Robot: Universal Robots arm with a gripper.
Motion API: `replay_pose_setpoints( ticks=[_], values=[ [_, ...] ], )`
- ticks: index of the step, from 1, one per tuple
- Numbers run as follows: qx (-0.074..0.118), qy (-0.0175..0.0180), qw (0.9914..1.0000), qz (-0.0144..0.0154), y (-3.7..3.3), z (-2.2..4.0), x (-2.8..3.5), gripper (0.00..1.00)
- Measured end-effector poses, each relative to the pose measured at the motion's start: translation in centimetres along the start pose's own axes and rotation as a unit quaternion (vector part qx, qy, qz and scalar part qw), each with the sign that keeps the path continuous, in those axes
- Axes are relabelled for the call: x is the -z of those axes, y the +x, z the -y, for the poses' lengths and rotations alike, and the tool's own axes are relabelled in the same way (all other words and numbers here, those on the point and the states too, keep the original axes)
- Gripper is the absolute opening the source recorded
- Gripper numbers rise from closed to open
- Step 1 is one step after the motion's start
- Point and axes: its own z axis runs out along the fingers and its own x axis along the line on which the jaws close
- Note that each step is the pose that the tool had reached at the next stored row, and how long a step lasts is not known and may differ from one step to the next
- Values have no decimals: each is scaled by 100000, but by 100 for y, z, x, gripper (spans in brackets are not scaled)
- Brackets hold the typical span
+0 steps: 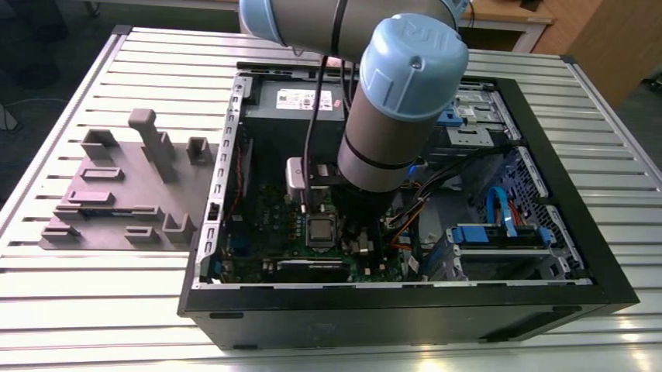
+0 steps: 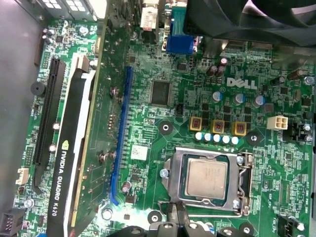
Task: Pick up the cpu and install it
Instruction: 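Install the first cpu locking lever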
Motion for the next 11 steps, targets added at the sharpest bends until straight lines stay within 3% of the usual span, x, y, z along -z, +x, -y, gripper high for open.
replay_pose_setpoints(
  ticks=[5,11],
  values=[
    [6,30,100000,252,2,27,-1,10],
    [19,34,99999,354,6,54,-6,10]
  ],
)
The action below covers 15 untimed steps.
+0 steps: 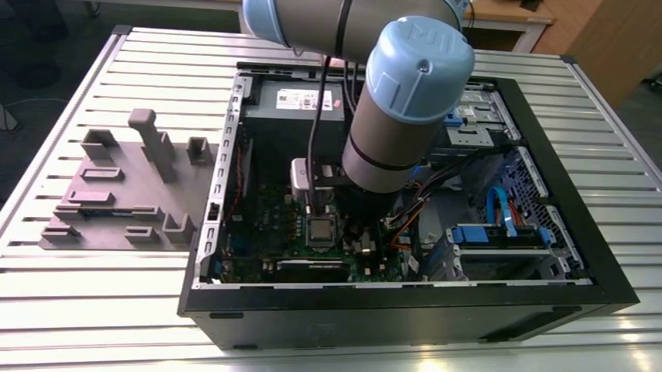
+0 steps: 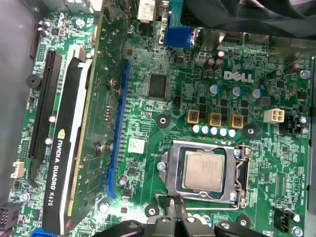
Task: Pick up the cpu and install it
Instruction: 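Install the first cpu locking lever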
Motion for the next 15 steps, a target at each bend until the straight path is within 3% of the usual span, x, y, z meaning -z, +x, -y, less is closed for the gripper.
replay_pose_setpoints(
  ticks=[6,10,15],
  values=[
    [206,358,99999,-15,-1,-5,-7,10],
    [241,404,99999,4,-2,-17,-1,10],
    [233,406,99999,6,-4,-23,66,10]
  ],
)
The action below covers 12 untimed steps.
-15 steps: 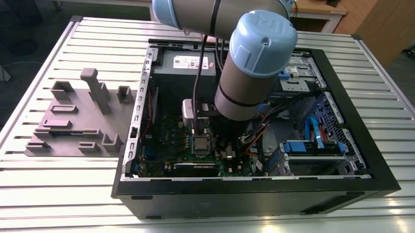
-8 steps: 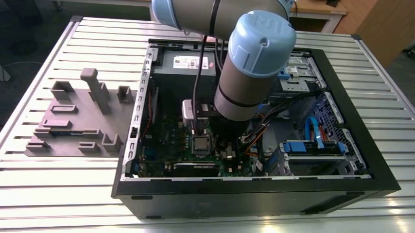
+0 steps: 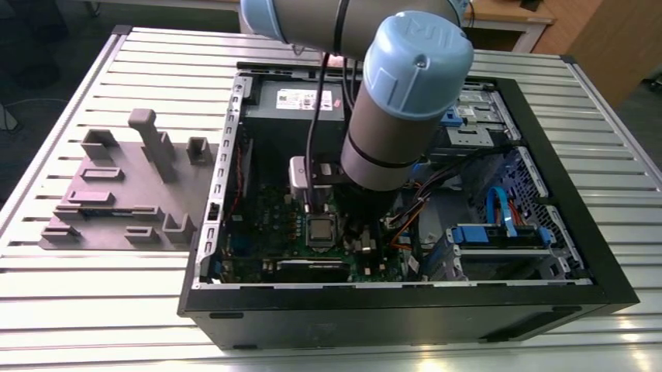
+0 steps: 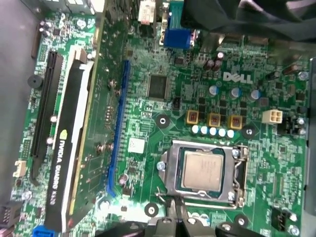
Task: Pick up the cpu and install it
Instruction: 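Install the first cpu locking lever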
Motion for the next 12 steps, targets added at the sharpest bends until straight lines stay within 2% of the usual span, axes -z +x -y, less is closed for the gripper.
replay_pose_setpoints(
  ticks=[12],
  values=[
    [4,0,100000,32,-5,-16,244,10]
  ],
)
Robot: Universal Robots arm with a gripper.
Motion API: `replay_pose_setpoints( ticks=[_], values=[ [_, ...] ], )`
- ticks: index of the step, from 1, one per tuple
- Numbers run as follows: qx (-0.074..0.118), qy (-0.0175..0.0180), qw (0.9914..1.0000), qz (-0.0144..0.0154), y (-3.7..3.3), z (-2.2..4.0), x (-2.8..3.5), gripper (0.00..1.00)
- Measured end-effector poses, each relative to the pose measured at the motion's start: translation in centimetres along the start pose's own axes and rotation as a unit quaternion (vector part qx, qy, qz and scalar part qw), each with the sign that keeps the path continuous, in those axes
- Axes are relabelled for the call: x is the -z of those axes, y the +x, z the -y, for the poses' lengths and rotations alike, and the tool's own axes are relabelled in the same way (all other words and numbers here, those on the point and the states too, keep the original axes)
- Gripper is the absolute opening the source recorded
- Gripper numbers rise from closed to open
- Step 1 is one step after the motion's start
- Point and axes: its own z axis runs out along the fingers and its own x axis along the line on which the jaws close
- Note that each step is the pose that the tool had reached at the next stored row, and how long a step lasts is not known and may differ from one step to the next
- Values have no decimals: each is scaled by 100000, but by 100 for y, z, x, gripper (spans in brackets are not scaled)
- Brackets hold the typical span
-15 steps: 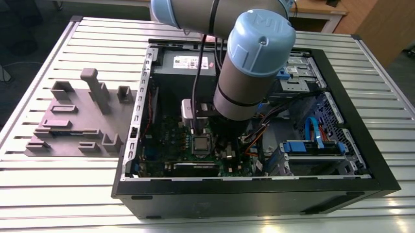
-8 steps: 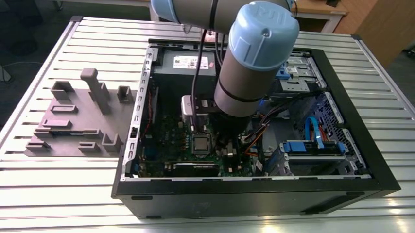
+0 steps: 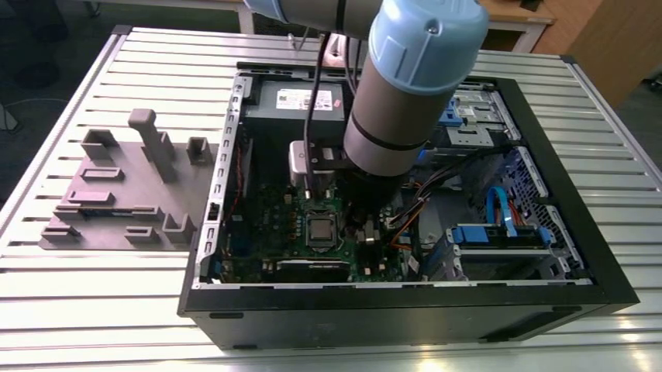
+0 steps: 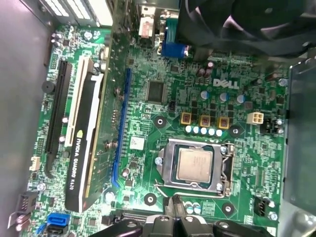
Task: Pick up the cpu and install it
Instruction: 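Install the first cpu locking lever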
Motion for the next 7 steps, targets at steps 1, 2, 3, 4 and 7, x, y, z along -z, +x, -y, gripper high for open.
replay_pose_setpoints(
  ticks=[1,2,3,4,7],
  values=[
    [1,7,100000,29,0,0,4,10],
    [5,11,100000,42,-1,0,4,10],
    [2,11,100000,47,-1,0,4,10],
    [7,11,100000,97,0,0,5,10],
    [10,19,100000,164,0,0,5,10]
  ],
)
